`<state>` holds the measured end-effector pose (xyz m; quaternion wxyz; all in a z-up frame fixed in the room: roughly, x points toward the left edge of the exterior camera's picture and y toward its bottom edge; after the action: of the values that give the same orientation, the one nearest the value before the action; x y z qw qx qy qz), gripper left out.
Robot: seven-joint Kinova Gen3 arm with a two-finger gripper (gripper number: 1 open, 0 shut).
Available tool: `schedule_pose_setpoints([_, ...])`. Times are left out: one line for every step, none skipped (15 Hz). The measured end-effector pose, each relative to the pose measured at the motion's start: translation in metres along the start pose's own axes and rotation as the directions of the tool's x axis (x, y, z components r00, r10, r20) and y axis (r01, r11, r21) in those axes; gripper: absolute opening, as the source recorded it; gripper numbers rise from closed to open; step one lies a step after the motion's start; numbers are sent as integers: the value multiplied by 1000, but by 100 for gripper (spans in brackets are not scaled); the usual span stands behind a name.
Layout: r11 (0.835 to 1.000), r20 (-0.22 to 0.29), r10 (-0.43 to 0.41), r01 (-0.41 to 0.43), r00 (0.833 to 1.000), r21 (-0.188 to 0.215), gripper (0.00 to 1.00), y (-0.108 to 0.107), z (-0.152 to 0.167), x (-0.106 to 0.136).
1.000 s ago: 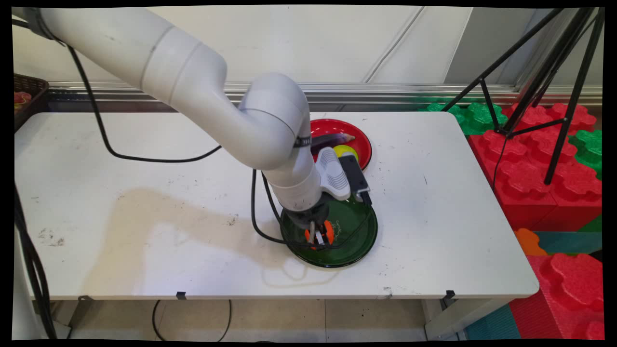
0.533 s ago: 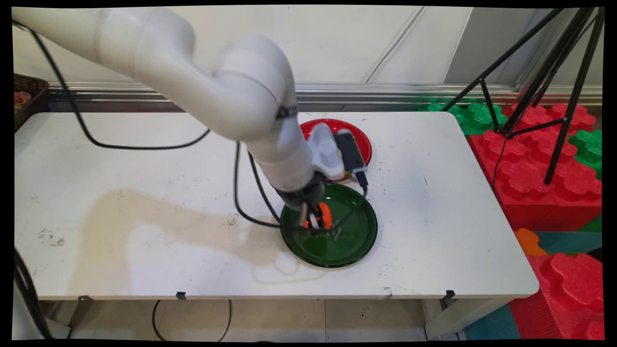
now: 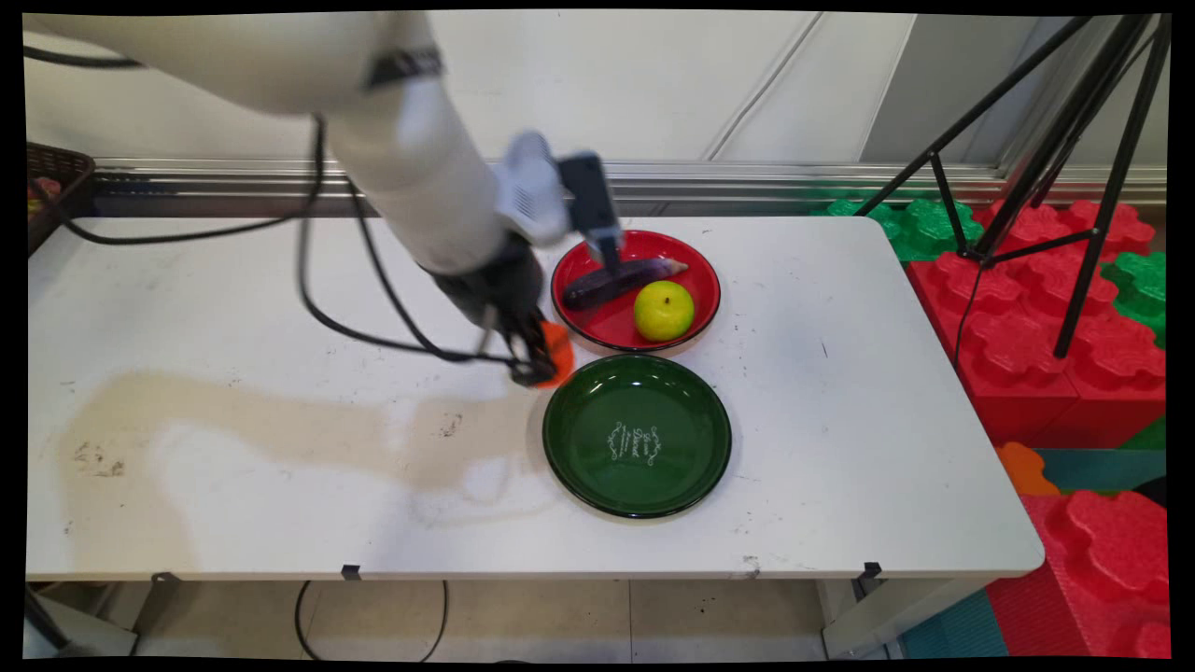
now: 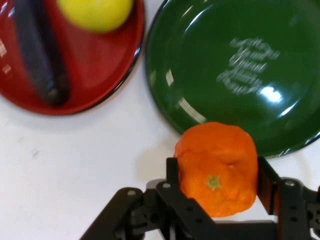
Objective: Place the picked object on the table
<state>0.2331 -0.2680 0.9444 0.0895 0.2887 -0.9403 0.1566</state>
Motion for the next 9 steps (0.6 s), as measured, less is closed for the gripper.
schedule_pose_setpoints([1000,4,-3,3,1000,5,0,-5,-5,-5])
schedule_pose_setpoints([1000,12,-8,7,1000,12,0,-14,-12,-13])
schedule_pose_setpoints([1000,17,-12,12,1000,18,0,-20,-16,-18])
schedule_pose_setpoints([999,26,-21,20,999,28,0,-29,-21,-25])
schedule_pose_setpoints([999,31,-29,28,999,36,0,-35,-24,-30])
schedule_pose_setpoints([998,40,-42,40,998,48,0,-45,-26,-36])
schedule_pose_setpoints([996,48,-58,55,997,64,0,-57,-27,-43])
schedule_pose_setpoints([994,57,-76,71,996,79,0,-68,-27,-49])
schedule_pose_setpoints([992,64,-93,87,994,92,0,-78,-25,-53])
